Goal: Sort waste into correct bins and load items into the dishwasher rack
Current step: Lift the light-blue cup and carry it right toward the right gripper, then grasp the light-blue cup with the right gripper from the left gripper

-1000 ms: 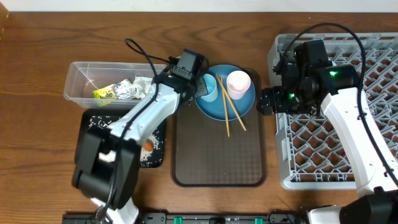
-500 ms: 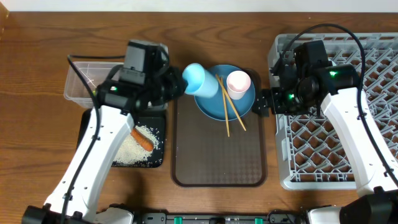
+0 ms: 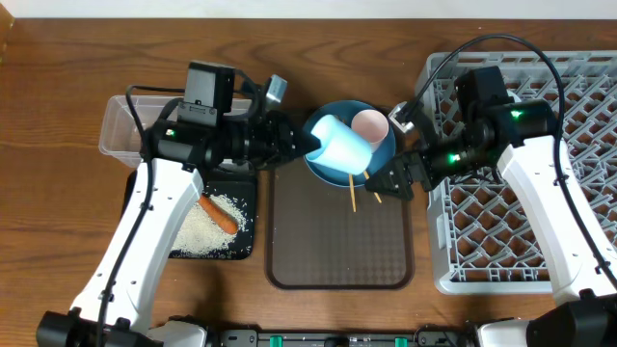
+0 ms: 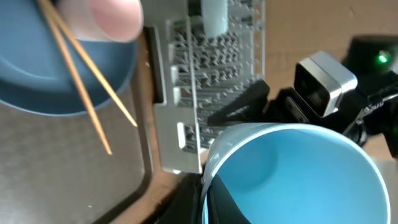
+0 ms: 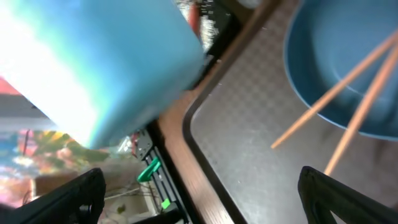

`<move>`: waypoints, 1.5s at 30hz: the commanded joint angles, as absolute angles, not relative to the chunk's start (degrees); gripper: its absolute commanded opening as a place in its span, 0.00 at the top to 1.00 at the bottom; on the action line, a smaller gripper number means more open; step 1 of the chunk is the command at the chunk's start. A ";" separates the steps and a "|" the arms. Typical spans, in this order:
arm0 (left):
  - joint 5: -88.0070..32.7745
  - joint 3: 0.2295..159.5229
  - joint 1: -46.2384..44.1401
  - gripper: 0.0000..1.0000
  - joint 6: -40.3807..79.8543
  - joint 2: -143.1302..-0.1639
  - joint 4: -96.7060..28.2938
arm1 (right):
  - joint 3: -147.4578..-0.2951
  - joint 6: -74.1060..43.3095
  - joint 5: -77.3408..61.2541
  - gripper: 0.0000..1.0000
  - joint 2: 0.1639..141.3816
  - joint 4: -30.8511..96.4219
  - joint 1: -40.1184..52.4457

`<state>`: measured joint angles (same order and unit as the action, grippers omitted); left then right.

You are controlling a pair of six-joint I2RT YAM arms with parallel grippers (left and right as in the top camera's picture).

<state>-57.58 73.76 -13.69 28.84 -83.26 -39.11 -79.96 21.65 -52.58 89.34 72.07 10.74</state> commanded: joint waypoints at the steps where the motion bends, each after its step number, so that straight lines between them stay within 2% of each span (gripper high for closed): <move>1: -61.12 73.45 -15.03 0.94 27.66 -83.77 -38.94 | -79.64 29.65 -59.59 0.02 88.77 73.54 11.44; 10: -61.06 73.45 -17.98 0.94 27.62 -83.79 -38.94 | -79.64 35.07 -62.87 0.07 88.77 75.64 11.44; 16: -60.84 73.36 -17.98 0.94 27.64 -83.81 -39.90 | -79.64 35.90 -63.48 0.19 88.77 75.61 11.44; 17: -60.66 73.34 -17.98 0.94 27.59 -83.81 -40.12 | -79.64 35.90 -63.48 0.23 88.77 75.61 11.44; 20: -60.40 73.30 -17.98 0.94 27.42 -83.81 -40.29 | -79.64 35.90 -63.55 0.47 88.77 75.61 11.44; 22: -60.40 73.30 -17.98 0.93 27.42 -83.81 -40.27 | -79.64 35.90 -63.90 0.51 88.77 75.64 11.44; 29: -60.36 73.28 -17.98 0.94 27.40 -83.81 -40.34 | -79.64 35.92 -64.14 0.51 88.77 75.59 11.44; 32: -59.70 73.17 -17.98 0.94 27.33 -83.81 -41.25 | -79.64 36.10 -64.03 0.40 88.77 75.13 11.40; 36: -61.34 73.17 -17.96 0.94 27.22 -83.81 -42.39 | -79.64 37.41 -63.44 0.15 88.77 75.07 10.72; 37: -62.06 73.17 -17.98 0.94 27.22 -83.81 -42.41 | -79.64 37.41 -63.44 0.12 88.77 74.98 10.46; 39: -63.02 73.17 -17.98 0.94 27.24 -83.81 -42.52 | -79.64 37.43 -63.44 0.11 88.77 74.76 10.11; 45: -63.90 73.17 -17.98 0.94 27.24 -83.81 -43.18 | -79.64 38.35 -63.75 0.17 88.77 74.81 10.15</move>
<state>-61.58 73.71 -17.80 28.27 -83.26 -42.65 -79.75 36.75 -62.11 89.34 74.94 10.37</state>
